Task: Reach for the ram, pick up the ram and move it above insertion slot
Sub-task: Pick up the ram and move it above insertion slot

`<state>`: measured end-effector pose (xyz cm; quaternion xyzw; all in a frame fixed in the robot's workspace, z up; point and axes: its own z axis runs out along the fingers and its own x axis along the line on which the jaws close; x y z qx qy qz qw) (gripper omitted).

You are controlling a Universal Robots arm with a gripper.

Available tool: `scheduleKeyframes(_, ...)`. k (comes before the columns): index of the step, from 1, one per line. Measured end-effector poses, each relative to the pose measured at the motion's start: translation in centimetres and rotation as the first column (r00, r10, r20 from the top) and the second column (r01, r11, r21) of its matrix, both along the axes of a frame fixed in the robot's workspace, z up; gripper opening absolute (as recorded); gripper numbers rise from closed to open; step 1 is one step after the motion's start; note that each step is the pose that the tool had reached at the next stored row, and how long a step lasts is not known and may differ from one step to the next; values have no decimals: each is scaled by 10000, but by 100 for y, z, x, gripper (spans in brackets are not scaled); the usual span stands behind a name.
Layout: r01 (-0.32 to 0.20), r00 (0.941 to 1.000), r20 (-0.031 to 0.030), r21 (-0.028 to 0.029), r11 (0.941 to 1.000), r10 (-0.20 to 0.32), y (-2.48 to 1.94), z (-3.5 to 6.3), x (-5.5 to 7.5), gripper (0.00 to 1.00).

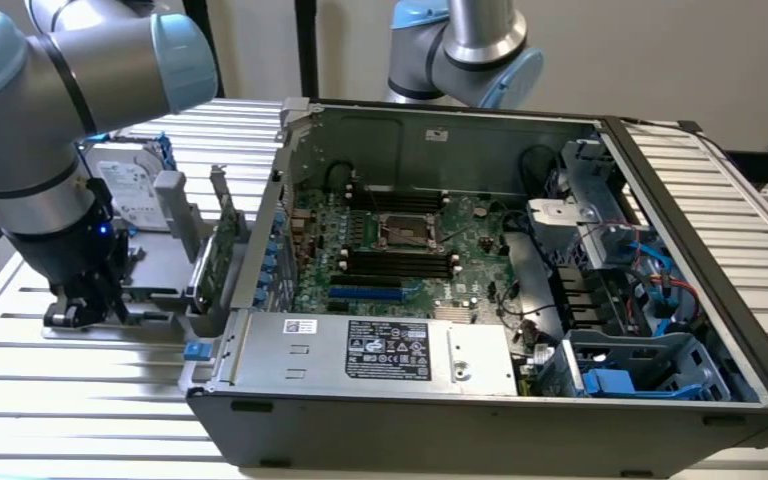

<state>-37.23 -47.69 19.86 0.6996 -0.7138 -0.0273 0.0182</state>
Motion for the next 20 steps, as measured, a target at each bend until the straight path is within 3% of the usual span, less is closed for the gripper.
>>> scheduleKeyframes(11,8,10000,-17,6,10000,-8,0,140,6,13)
scheduleKeyframes(20,7,10000,-18,4,10000,-7,-1,383,9,13)
